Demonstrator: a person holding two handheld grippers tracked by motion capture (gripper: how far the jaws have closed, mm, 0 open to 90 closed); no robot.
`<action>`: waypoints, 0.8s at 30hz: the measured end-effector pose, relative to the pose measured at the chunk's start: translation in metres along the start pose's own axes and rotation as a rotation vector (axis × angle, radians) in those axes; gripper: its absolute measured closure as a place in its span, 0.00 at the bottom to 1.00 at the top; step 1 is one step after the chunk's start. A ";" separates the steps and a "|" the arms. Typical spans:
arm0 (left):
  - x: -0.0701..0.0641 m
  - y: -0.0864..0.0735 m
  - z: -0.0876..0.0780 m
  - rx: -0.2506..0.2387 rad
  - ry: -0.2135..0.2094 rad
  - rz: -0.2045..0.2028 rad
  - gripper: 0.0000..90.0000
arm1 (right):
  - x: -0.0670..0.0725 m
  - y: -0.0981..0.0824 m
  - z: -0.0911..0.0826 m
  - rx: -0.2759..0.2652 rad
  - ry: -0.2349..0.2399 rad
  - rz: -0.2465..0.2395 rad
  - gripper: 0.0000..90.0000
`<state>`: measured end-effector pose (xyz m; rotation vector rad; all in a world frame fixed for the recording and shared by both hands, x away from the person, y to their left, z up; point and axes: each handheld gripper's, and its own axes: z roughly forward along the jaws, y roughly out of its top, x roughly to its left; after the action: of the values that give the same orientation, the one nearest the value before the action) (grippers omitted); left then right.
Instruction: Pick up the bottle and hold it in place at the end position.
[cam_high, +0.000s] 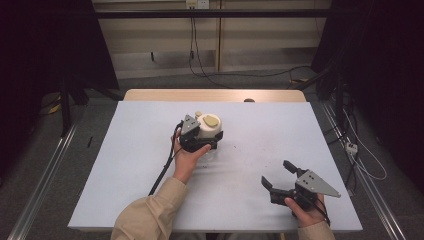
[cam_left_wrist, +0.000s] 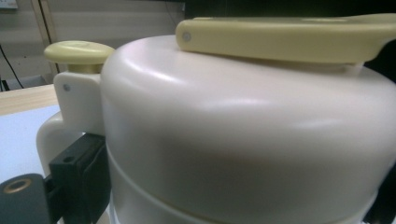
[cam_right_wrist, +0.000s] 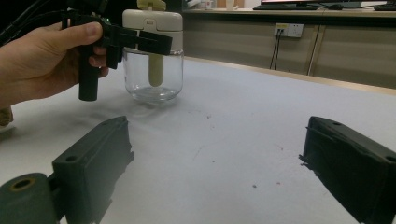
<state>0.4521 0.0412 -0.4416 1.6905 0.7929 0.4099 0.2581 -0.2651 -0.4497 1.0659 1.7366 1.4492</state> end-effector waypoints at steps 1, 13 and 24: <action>0.000 0.000 0.001 -0.001 0.001 -0.001 0.07 | 0.000 0.000 0.000 0.001 -0.001 0.000 0.08; 0.000 -0.004 0.005 0.000 0.008 0.001 0.07 | 0.000 0.000 0.000 -0.001 0.000 0.000 0.08; -0.002 -0.007 0.007 -0.001 0.018 0.021 0.07 | 0.000 0.001 0.000 -0.007 0.000 -0.002 0.08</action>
<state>0.4530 0.0351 -0.4499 1.6977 0.7893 0.4404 0.2579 -0.2649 -0.4489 1.0596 1.7310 1.4534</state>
